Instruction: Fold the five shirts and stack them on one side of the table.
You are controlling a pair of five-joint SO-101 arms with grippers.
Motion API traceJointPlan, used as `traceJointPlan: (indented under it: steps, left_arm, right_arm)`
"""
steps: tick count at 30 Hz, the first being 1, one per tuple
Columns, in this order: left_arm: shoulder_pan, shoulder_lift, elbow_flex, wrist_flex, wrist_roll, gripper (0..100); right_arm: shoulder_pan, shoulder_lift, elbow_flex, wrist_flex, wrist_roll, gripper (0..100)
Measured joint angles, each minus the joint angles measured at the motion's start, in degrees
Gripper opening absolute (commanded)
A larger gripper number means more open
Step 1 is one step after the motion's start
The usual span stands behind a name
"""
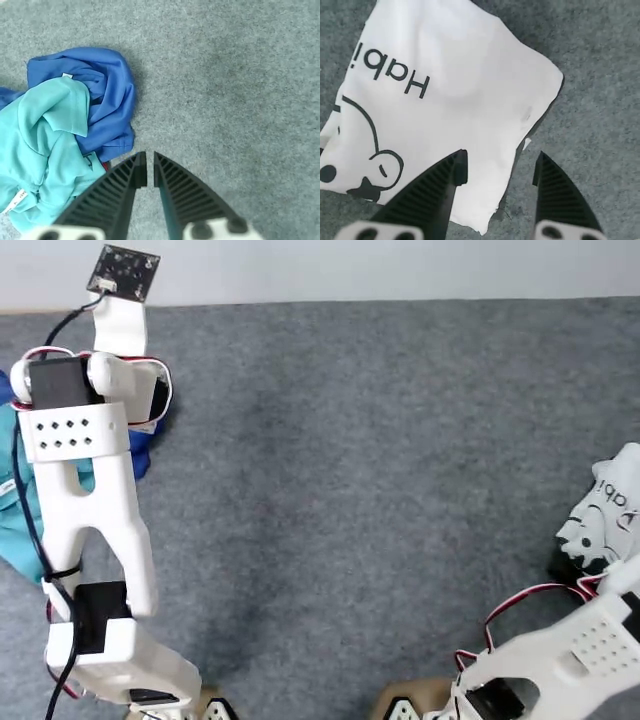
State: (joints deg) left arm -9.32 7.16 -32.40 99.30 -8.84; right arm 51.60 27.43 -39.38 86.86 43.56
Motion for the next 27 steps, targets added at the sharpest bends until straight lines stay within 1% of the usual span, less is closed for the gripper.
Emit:
traceJointPlan:
  steps: [5, 7, 10, 11, 13, 19, 27]
  left_arm:
    - [0.00, 0.00, 0.00, 0.00, 0.00, 4]
    - [0.00, 0.00, 0.00, 0.00, 0.00, 4]
    - [0.00, 0.00, 0.00, 0.00, 0.00, 4]
    - [0.00, 0.00, 0.00, 0.00, 0.00, 4]
    - [0.00, 0.00, 0.00, 0.00, 0.00, 4]
    - [0.00, 0.00, 0.00, 0.00, 0.00, 4]
    - [0.00, 0.00, 0.00, 0.00, 0.00, 4]
  right_arm:
    - [-2.37, -0.18, -0.79, 6.51, 0.09, 20.0]
    - [-3.34, -0.18, -0.79, 8.97, 0.09, 14.4]
    - [-4.57, -0.18, -0.79, 11.34, 0.09, 2.5]
    - [-5.10, -0.18, -0.79, 12.31, 0.09, 0.4]
    - [-6.51, 0.35, -0.88, 13.54, 0.09, 2.0]
    - [-8.79, 4.66, 0.26, 13.63, -3.87, 0.9]
    - [-11.78, 13.45, 3.25, 13.63, -4.75, 0.9]
